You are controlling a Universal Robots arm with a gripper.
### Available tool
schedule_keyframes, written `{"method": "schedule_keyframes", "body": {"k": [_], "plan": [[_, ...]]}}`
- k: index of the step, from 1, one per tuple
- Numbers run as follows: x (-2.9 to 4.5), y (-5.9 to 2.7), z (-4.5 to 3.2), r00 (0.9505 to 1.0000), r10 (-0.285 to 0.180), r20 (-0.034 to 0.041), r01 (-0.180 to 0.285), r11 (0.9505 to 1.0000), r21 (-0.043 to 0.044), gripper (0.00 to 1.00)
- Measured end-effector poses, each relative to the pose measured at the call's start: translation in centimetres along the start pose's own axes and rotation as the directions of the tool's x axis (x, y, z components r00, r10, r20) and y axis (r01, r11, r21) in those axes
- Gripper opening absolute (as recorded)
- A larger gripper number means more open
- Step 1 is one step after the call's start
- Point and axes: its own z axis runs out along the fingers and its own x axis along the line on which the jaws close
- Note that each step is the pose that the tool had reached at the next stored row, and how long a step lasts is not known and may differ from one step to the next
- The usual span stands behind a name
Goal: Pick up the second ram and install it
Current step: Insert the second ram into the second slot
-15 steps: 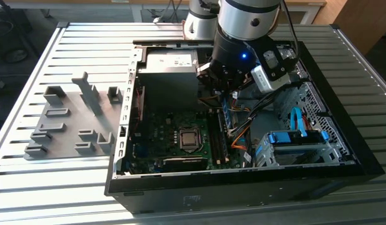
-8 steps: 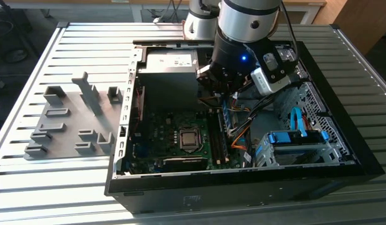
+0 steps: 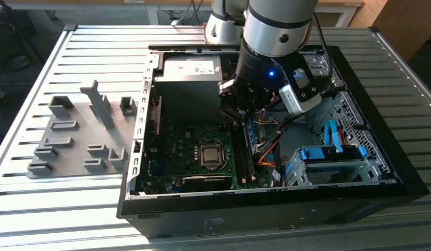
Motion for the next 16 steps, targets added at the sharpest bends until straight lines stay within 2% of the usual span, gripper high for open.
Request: {"method": "schedule_keyframes", "body": {"k": [3, 16], "plan": [[0.0, -0.1, 0.37, 1.0, 0.0, -0.0008, 0.0, 1.0, 0.0001, 0.14], [-0.01, -0.1, 0.48, 1.0, 0.0, -0.0008, 0.0, 1.0, 0.0002, 0.14]]}}
